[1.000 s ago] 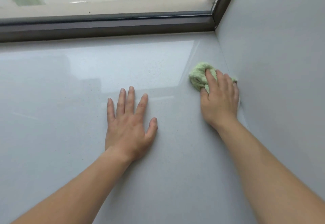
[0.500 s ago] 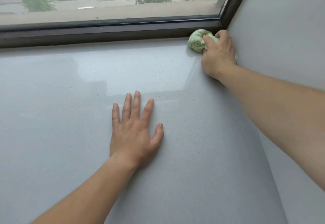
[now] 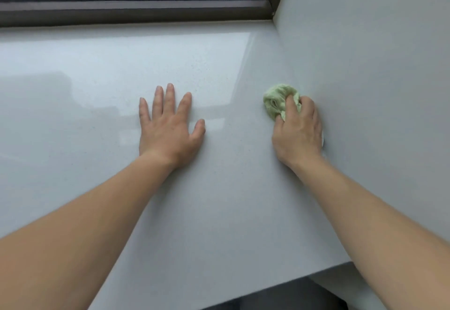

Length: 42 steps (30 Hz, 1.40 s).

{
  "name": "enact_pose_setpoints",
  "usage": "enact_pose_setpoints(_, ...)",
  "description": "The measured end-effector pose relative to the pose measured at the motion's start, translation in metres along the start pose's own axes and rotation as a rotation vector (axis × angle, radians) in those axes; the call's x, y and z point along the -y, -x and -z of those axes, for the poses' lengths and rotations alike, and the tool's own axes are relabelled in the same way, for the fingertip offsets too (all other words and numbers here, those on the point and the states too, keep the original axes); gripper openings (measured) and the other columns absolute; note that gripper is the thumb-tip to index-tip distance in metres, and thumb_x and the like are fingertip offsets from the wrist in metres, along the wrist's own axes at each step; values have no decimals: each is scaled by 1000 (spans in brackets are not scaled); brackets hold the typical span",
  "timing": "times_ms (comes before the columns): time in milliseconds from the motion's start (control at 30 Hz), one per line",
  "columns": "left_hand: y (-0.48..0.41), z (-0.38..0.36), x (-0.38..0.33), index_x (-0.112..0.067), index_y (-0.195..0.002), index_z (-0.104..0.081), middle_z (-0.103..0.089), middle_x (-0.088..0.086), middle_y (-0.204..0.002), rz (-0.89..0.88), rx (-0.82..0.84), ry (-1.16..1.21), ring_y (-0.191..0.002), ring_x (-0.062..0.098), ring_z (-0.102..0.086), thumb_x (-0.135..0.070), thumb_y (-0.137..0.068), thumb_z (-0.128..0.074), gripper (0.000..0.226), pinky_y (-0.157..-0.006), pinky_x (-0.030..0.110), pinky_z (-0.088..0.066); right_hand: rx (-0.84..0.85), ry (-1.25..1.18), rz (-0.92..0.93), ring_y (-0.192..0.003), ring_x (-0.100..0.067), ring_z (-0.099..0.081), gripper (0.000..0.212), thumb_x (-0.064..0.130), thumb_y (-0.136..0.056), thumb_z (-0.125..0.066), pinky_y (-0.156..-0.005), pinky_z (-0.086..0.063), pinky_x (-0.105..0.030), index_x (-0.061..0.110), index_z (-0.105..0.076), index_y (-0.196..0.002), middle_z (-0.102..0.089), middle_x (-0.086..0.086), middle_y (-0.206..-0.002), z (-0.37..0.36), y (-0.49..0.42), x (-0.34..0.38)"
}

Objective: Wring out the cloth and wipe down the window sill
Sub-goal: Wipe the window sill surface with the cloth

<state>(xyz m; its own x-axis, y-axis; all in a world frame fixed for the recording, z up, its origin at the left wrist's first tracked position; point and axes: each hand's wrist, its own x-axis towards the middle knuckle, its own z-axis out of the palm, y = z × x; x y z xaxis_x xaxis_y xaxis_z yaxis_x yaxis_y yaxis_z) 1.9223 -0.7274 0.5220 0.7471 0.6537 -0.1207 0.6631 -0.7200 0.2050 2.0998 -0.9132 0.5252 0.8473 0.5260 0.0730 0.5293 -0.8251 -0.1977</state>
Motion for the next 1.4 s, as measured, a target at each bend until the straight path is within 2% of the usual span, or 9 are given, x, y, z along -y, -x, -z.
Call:
enact_pose_setpoints(200,48,9,13,-20,-143,-44,-32,9,-157,-102,-37,282,-150,25,-17,-47,-92,-42,58,-122,51,4,88,-40,101,-132,-38,-37,54,29,-90,-46,-112,-32,-51,11,-47,-141,-43,-16,-144,35,158,-69)
enact_pose_setpoints(333,139,7,32,-16,-125,-58,-43,15,-144,-93,-52,215,-141,35,-33,-41,-86,-46,48,-117,60,-12,89,-128,-4,-129,-33,-36,54,43,-87,-47,-105,-34,-53,22,-55,-136,-48,-6,-139,42,219,-74)
enact_pose_setpoints(433,214,4,53,-16,-127,-58,-40,17,-148,-25,-33,204,-143,35,-29,-43,-86,-45,51,-117,60,-13,84,-149,-39,-125,-28,-34,52,49,-84,-49,-99,-31,-51,30,-57,-132,-49,-1,-134,42,254,-47)
enact_pose_setpoints(567,284,8,80,-15,-129,-58,-38,16,-150,46,-1,222,-145,32,-27,-45,-88,-40,54,-119,58,-14,157,-184,195,-123,-26,-36,51,45,-81,-55,-93,-25,-44,31,-55,-130,-46,1,-131,32,304,23)
enact_pose_setpoints(733,322,17,110,-12,-126,-60,-43,16,-148,147,-3,257,-141,33,-34,-46,-89,-39,54,-116,53,-28,235,-200,398,-116,-27,-42,56,38,-76,-67,-86,-38,-45,27,-55,-130,-47,0,-127,21,319,110)
enact_pose_setpoints(867,338,38,119,-14,-126,-62,-54,7,-139,217,3,362,-133,24,-45,-48,-90,-40,55,-111,42,-36,360,-282,363,-114,-26,-42,54,34,-79,-70,-88,-44,-43,27,-57,-131,-50,-4,-125,32,310,124)
enact_pose_setpoints(967,353,62,118,-20,-127,-61,-58,-6,-133,340,-9,491,-128,14,-50,-42,-95,-50,40,-108,41,-41,523,-539,189,-114,-13,-46,43,35,-85,-69,-100,-39,-28,31,-62,-127,-50,6,-118,60,300,128)
enact_pose_setpoints(1100,381,100,119,-24,-137,-53,-52,-14,-137,475,-39,554,-131,8,-45,-40,-96,-52,44,-109,34,-38,629,-642,228,-106,11,-51,36,36,-84,-72,-86,-33,2,35,-65,-119,-53,17,-115,106,299,145)
enact_pose_setpoints(1400,483,181,181,-23,-128,-60,-60,-12,-129,762,-239,530,-121,9,-53,-53,-89,-41,53,-104,34,-43,710,-678,637,-109,2,-55,32,33,-79,-78,-88,-40,-7,33,-70,-111,-54,19,-113,181,322,277)
